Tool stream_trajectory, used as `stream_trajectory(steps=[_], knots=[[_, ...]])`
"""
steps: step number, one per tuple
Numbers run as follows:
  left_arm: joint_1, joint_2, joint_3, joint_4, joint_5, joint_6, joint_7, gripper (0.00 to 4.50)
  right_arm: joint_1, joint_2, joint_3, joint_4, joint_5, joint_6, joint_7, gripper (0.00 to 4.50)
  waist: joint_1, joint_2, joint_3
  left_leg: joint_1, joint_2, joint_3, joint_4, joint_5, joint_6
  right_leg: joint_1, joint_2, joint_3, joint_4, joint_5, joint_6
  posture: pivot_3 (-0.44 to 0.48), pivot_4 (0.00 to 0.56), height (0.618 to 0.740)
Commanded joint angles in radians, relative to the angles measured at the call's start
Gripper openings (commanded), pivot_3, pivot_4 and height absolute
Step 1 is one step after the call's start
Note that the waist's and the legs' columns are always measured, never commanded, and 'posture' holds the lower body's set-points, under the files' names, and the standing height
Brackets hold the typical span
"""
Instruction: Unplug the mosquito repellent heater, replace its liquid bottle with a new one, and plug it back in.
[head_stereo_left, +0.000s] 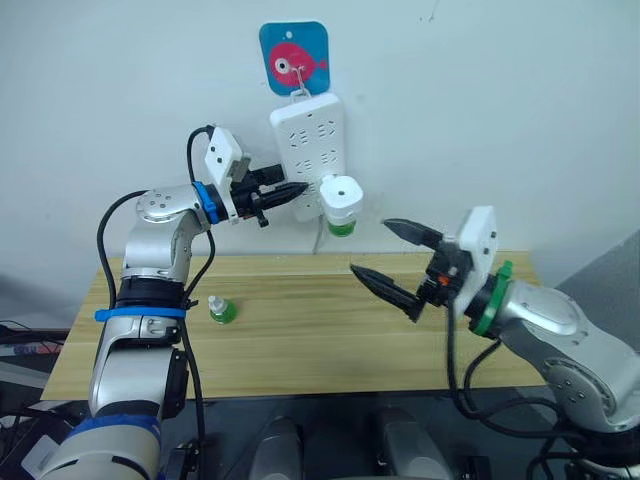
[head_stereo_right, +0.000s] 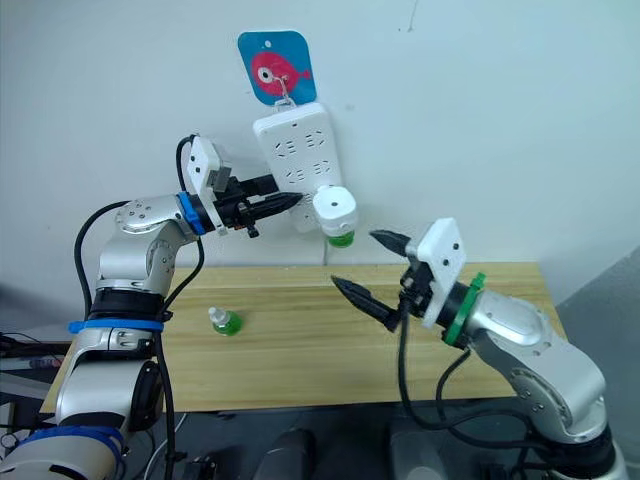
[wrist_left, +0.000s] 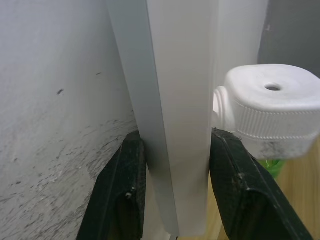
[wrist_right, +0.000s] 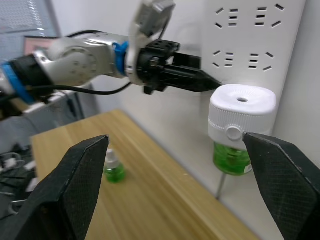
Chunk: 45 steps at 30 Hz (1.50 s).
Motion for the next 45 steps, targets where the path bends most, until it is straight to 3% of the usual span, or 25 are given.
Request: stream_trajectory(steps=[1,6,16,42,45], knots=[[-0.001,0.006,-0.012,-0.055,0.003,0.003,0.011,1.39,-0.047,0.029,0.047,0.003,-0.122,0.023,-0.118,4.5,0.0,0.0,0.0,0.0,0.0,0.0,0.0,0.0,0.0,0.0,0.0,0.0,0.0,0.0,0.0,-0.179,0.185,0.725],[0.01,0.013,-0.014,-0.08,-0.003,0.024,0.013,1.39,-0.097,0.132,0.139,-0.015,-0.206,0.082,-0.214,4.5,-0.001,0.0,0.0,0.0,0.0,-0.001,-0.001,0.0,0.0,-0.001,0.0,-0.001,0.001,0.0,0.0,-0.176,0.187,0.725],[0.019,0.007,-0.023,-0.095,-0.001,0.026,0.018,1.38,-0.149,0.325,0.187,0.102,-0.308,0.102,-0.303,4.5,-0.001,0.0,0.0,-0.001,-0.002,-0.002,-0.001,0.0,0.0,-0.001,-0.002,-0.002,0.001,0.0,0.0,-0.176,0.182,0.725],[0.029,0.014,-0.014,-0.1,0.005,0.01,0.034,1.38,-0.284,0.476,0.123,0.4,-0.377,-0.027,-0.243,4.5,-0.002,0.0,0.0,-0.001,-0.002,-0.002,-0.001,0.0,0.0,-0.001,-0.003,-0.002,0.002,0.0,0.0,-0.136,0.17,0.725],[0.03,0.014,-0.014,-0.102,0.004,0.011,0.035,1.38,-0.285,0.485,0.128,0.408,-0.386,-0.033,-0.242,3.91,-0.002,0.0,0.0,-0.001,-0.002,-0.002,-0.001,0.0,0.0,-0.001,-0.003,-0.002,0.001,0.0,0.0,-0.136,0.17,0.725]])
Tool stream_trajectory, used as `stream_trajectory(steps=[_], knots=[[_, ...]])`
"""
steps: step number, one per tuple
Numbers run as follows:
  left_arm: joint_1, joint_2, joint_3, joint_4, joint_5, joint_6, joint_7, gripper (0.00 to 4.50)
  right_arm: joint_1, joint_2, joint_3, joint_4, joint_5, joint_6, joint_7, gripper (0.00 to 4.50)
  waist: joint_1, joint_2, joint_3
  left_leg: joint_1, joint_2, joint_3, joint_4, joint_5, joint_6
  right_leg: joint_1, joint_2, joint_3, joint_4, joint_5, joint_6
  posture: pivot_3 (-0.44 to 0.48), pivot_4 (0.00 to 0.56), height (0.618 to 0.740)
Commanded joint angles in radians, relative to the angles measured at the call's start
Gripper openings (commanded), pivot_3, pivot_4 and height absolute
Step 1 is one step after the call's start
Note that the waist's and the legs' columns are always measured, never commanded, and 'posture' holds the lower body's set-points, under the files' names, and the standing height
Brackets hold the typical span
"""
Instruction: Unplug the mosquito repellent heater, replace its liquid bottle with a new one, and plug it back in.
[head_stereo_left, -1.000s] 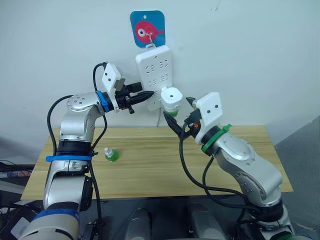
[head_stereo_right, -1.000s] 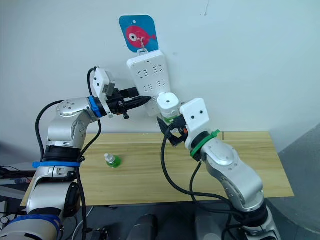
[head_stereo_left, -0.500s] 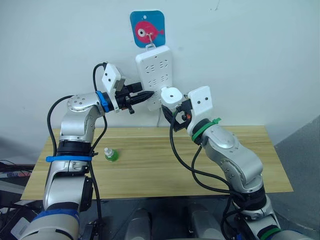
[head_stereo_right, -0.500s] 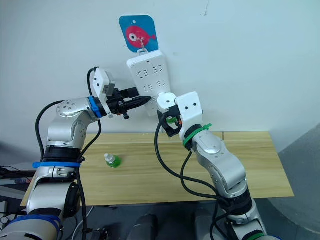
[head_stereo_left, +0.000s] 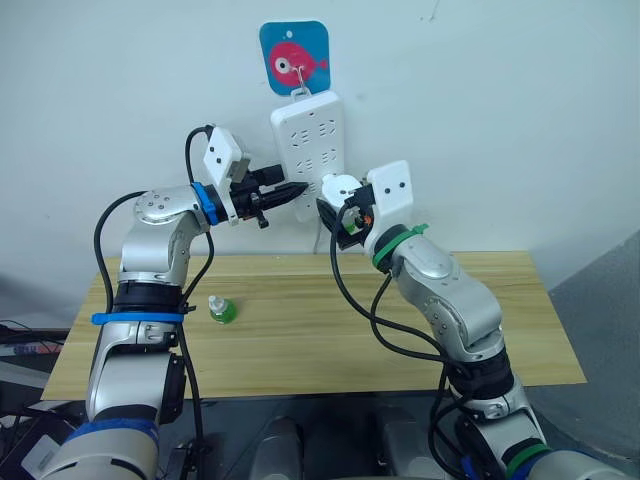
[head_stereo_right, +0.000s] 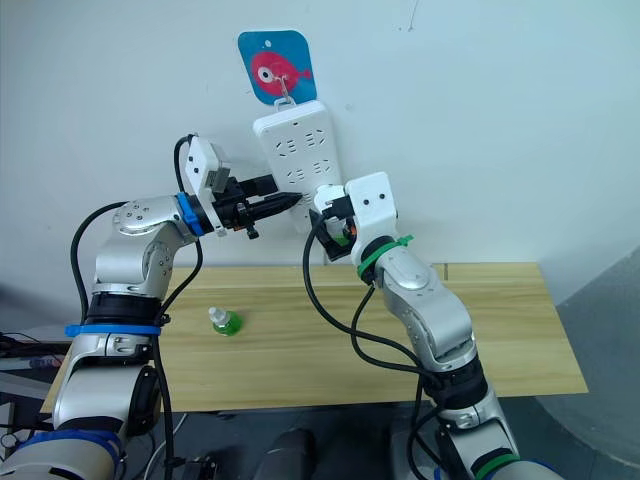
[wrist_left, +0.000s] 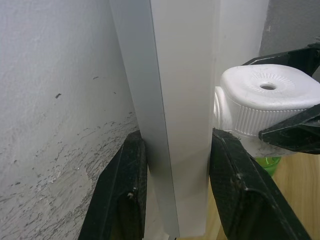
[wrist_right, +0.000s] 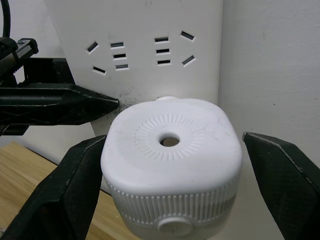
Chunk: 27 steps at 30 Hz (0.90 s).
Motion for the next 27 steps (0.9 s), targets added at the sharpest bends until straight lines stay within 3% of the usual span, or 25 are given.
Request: stream_trajectory(steps=[1,3,17,25,27], knots=[[0.003,0.005,-0.012,-0.04,0.012,-0.016,0.017,1.38,-0.019,0.02,-0.001,-0.016,-0.015,-0.031,0.006,3.56,0.0,0.0,0.0,0.0,0.0,0.0,0.0,0.0,0.0,0.0,0.0,0.0,0.0,0.0,0.0,-0.136,0.17,0.725],[0.005,0.004,-0.011,-0.041,0.011,-0.014,0.019,1.38,-0.019,0.023,0.002,-0.018,-0.022,-0.031,0.01,2.97,0.0,0.0,0.0,0.0,0.0,0.0,0.0,0.0,0.0,0.0,0.0,0.0,0.0,0.0,0.0,-0.138,0.173,0.725],[-0.012,0.012,-0.016,0.064,0.07,-0.101,0.096,1.38,0.067,-0.034,-0.016,-0.307,0.029,0.203,0.038,2.97,0.0,0.0,-0.001,0.0,-0.002,0.0,0.0,0.0,0.0,0.0,-0.003,0.0,0.001,0.0,0.0,-0.157,0.173,0.725],[0.03,0.043,0.01,0.059,0.054,-0.142,0.098,1.38,0.103,-0.03,-0.13,-0.398,0.093,0.286,0.039,2.97,-0.007,0.0,-0.001,0.003,-0.002,0.0,0.001,0.001,0.001,0.0,-0.002,0.001,0.008,0.0,0.0,-0.179,0.174,0.725],[0.049,0.072,0.028,0.057,0.058,-0.155,0.102,2.11,0.099,-0.028,-0.17,-0.395,0.109,0.294,0.04,2.97,-0.016,0.0,-0.001,0.003,-0.002,0.0,0.001,0.001,0.001,0.0,-0.002,0.001,0.008,0.0,0.0,-0.18,0.174,0.725]])
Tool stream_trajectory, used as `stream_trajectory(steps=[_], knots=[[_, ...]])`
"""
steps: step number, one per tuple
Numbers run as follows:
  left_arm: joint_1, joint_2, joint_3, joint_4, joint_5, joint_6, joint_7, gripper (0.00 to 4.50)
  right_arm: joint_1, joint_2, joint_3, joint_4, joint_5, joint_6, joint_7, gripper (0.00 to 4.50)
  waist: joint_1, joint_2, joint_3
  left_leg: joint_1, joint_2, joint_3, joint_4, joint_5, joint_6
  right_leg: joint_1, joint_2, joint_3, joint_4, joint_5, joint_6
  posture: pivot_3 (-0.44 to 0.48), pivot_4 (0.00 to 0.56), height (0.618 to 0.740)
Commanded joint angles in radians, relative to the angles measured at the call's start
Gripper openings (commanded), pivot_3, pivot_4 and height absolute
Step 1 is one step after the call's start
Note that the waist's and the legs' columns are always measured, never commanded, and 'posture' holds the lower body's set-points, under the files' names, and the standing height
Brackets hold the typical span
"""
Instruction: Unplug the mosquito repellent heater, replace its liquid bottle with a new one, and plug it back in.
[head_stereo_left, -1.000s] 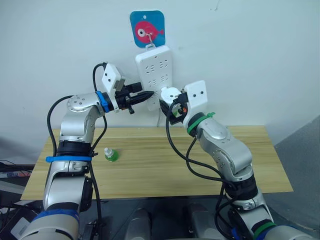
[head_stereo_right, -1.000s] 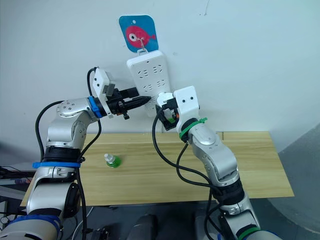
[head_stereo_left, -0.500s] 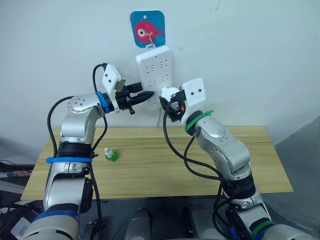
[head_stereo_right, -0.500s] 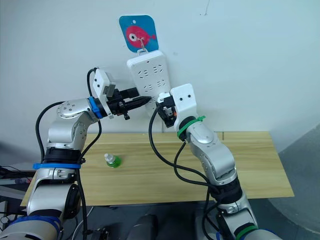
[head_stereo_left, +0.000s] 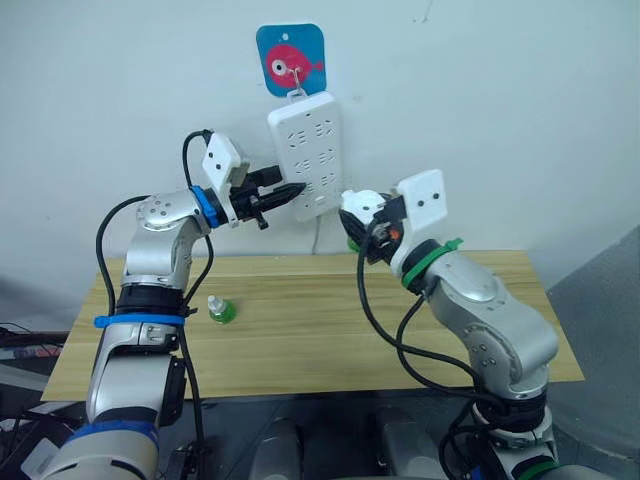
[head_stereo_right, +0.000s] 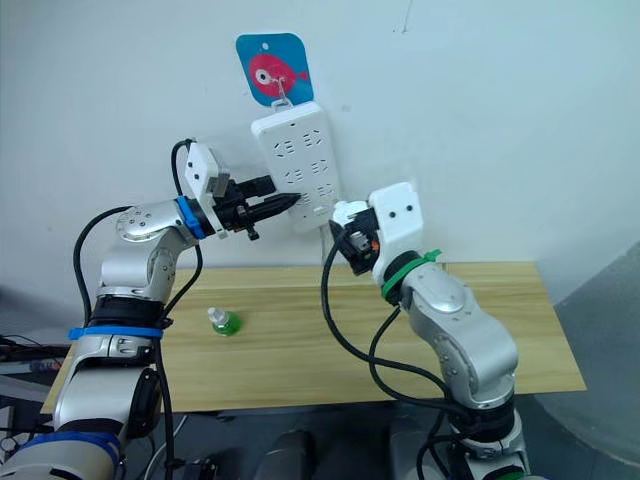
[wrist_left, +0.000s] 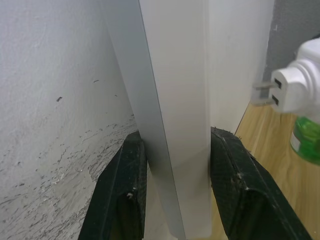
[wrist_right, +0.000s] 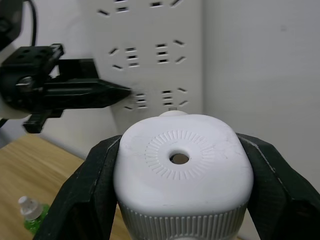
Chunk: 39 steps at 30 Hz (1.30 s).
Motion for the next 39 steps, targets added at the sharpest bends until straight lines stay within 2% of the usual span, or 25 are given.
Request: stream_trajectory(steps=[1,5,8,14,17,20,22,28,33,39], knots=[[0.041,0.081,0.042,-0.003,0.059,-0.042,0.073,2.36,-0.013,0.011,-0.077,-0.051,0.04,0.005,0.0,2.97,-0.016,0.0,0.0,0.0,0.0,0.0,0.0,0.0,0.0,0.0,0.0,0.0,0.0,0.0,0.0,-0.18,0.175,0.725],[0.104,0.154,0.076,-0.038,0.08,-0.066,0.116,3.65,-0.02,0.016,-0.108,-0.044,0.058,0.008,-0.001,2.97,-0.041,0.001,0.0,-0.007,0.001,0.001,-0.002,0.0,0.0,-0.014,0.001,0.001,0.007,-0.002,-0.003,-0.174,0.176,0.725],[0.167,0.2,0.111,-0.11,0.046,-0.042,0.1,4.5,-0.022,0.021,-0.117,-0.039,0.063,0.004,0.0,2.97,-0.048,0.001,0.0,-0.008,0.003,0.001,-0.003,0.0,0.0,-0.016,0.002,0.001,0.008,-0.003,-0.004,-0.164,0.18,0.725],[0.349,0.288,0.128,-0.431,-0.097,0.138,-0.019,4.5,-0.031,0.066,-0.186,-0.026,0.12,-0.01,-0.004,2.97,-0.053,0.002,0.001,-0.008,0.006,0.003,-0.005,0.0,0.0,-0.016,0.004,0.002,0.007,-0.003,-0.005,-0.143,0.181,0.725],[0.428,0.29,0.085,-0.597,-0.143,0.229,-0.027,4.5,-0.041,0.105,-0.247,-0.022,0.176,-0.004,-0.007,2.97,-0.041,0.002,0.001,-0.008,0.006,0.003,-0.006,0.0,0.0,-0.016,0.004,0.002,0.007,-0.003,-0.005,-0.147,0.182,0.725],[0.48,0.267,0.032,-0.715,-0.144,0.249,-0.018,4.5,-0.046,0.144,-0.304,-0.018,0.231,0.008,-0.028,2.97,-0.041,0.002,0.001,-0.008,0.005,0.004,-0.005,0.0,0.0,-0.016,0.003,0.003,0.007,-0.003,-0.005,-0.154,0.182,0.725],[0.444,0.184,0.012,-0.722,-0.148,0.264,0.066,4.5,-0.05,0.209,-0.371,-0.014,0.308,0.019,-0.066,2.97,-0.037,0.002,0.001,-0.008,0.005,0.004,-0.005,0.0,0.0,-0.016,0.003,0.003,0.007,-0.003,-0.005,-0.16,0.182,0.725],[0.351,-0.017,-0.084,-0.68,-0.103,0.191,0.155,4.5,-0.059,0.342,-0.524,0.022,0.607,0.006,-0.253,2.97,-0.042,0.002,0.001,-0.007,0.005,0.005,-0.004,0.0,0.0,-0.015,0.004,0.003,0.007,-0.003,-0.005,-0.186,0.176,0.725],[0.287,-0.124,-0.126,-0.61,-0.084,0.15,0.185,4.5,-0.039,0.329,-0.532,0.065,0.858,-0.074,-0.419,2.97,-0.056,0.002,0.001,-0.007,0.006,0.005,-0.004,0.0,0.0,-0.015,0.005,0.004,0.008,-0.003,-0.005,-0.198,0.173,0.725],[0.23,-0.207,-0.147,-0.516,-0.072,0.084,0.179,4.5,-0.015,0.264,-0.45,0.089,1.101,-0.192,-0.569,2.97,-0.072,0.002,0.001,-0.007,0.006,0.005,-0.004,0.0,0.0,-0.015,0.005,0.004,0.008,-0.003,-0.005,-0.211,0.166,0.725]])
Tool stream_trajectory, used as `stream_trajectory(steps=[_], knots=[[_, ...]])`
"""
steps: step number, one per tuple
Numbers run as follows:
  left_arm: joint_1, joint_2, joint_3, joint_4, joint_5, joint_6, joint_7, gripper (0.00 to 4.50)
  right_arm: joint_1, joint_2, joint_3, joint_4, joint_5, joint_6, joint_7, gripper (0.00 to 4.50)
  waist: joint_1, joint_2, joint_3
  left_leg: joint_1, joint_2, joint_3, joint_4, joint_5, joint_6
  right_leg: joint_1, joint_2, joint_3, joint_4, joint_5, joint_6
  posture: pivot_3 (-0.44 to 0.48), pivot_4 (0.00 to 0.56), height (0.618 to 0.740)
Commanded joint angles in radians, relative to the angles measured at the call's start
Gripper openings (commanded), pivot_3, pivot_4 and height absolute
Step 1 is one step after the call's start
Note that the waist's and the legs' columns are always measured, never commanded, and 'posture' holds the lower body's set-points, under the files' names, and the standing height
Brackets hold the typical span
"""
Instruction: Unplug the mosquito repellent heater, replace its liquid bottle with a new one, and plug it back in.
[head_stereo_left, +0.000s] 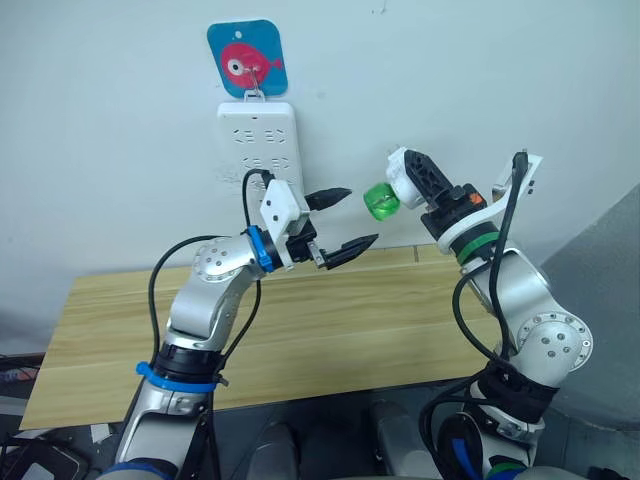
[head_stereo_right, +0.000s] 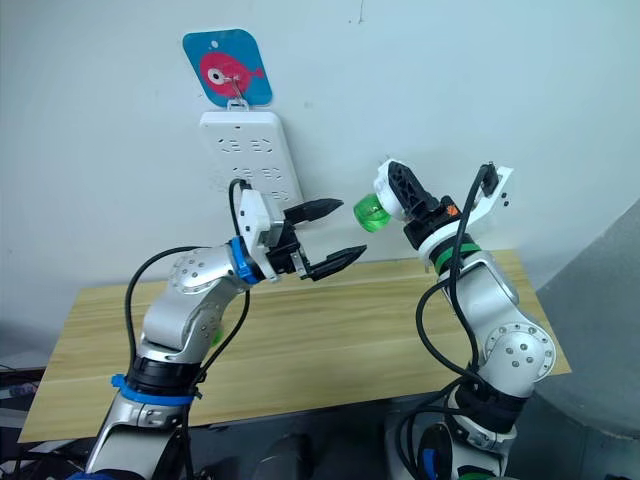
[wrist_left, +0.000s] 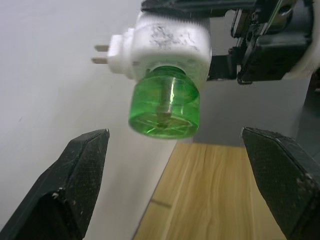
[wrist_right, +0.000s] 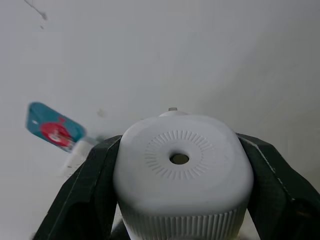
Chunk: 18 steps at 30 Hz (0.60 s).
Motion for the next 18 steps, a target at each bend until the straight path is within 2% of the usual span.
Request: stream_trajectory(steps=[1,8,18], knots=[[-0.03,-0.027,0.007,0.017,-0.001,-0.04,0.008,4.5,0.023,0.049,0.055,-0.018,0.133,-0.086,-0.067,2.97,-0.003,0.0,0.0,0.0,0.0,0.0,0.0,0.0,0.0,0.0,0.0,0.0,0.0,0.0,0.0,-0.211,0.166,0.725],[-0.044,-0.042,0.023,0.039,-0.003,-0.096,-0.001,4.5,0.06,-0.012,0.14,-0.013,0.233,-0.184,-0.14,2.97,-0.004,0.0,0.0,0.0,0.0,0.0,0.0,0.0,0.0,0.0,0.001,0.0,0.0,0.0,0.0,-0.213,0.162,0.725],[-0.032,-0.038,0.025,0.027,-0.02,-0.125,-0.014,4.5,0.078,-0.075,0.191,0.002,0.283,-0.301,-0.177,2.97,-0.004,0.0,0.0,0.0,0.0,0.0,0.0,0.0,0.0,0.0,0.001,0.0,0.0,0.0,0.0,-0.216,0.154,0.725]])
